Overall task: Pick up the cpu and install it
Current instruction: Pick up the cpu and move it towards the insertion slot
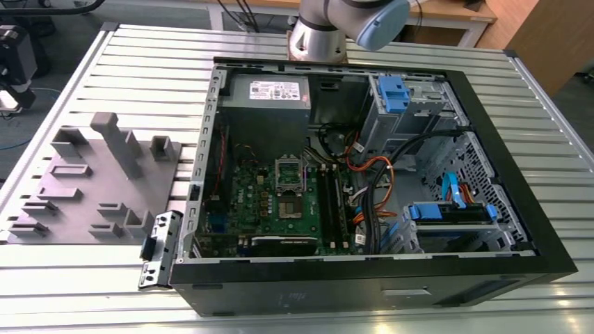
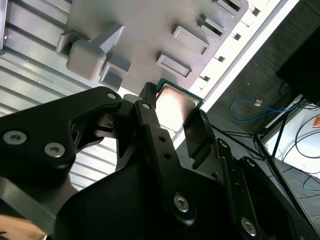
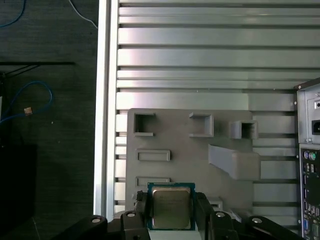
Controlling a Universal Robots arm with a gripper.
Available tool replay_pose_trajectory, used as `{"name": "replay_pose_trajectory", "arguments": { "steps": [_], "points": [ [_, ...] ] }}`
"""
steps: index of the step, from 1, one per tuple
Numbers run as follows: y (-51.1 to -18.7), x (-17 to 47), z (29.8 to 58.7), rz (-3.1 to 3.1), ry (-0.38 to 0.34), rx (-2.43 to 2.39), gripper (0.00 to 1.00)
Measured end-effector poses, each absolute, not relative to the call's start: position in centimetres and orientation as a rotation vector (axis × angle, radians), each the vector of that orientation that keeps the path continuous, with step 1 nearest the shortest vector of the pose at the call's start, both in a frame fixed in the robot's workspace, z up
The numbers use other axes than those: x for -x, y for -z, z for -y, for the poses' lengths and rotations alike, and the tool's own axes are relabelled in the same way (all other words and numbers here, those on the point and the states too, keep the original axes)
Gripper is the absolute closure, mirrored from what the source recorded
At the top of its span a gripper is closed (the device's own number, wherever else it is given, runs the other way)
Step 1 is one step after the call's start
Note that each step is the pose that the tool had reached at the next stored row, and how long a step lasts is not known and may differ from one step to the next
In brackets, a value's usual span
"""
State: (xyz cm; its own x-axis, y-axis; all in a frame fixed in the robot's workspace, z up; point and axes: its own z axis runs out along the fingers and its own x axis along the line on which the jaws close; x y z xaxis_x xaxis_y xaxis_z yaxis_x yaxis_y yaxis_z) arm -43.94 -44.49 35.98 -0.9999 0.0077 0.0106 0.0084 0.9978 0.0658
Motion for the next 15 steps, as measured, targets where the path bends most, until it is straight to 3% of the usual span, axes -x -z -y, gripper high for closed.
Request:
{"name": "replay_pose_trajectory", "arguments": {
  "steps": [15],
  "points": [
    [-36.0,39.7,44.5,3.13,0.103,0.013,0.53]
  ]
}}
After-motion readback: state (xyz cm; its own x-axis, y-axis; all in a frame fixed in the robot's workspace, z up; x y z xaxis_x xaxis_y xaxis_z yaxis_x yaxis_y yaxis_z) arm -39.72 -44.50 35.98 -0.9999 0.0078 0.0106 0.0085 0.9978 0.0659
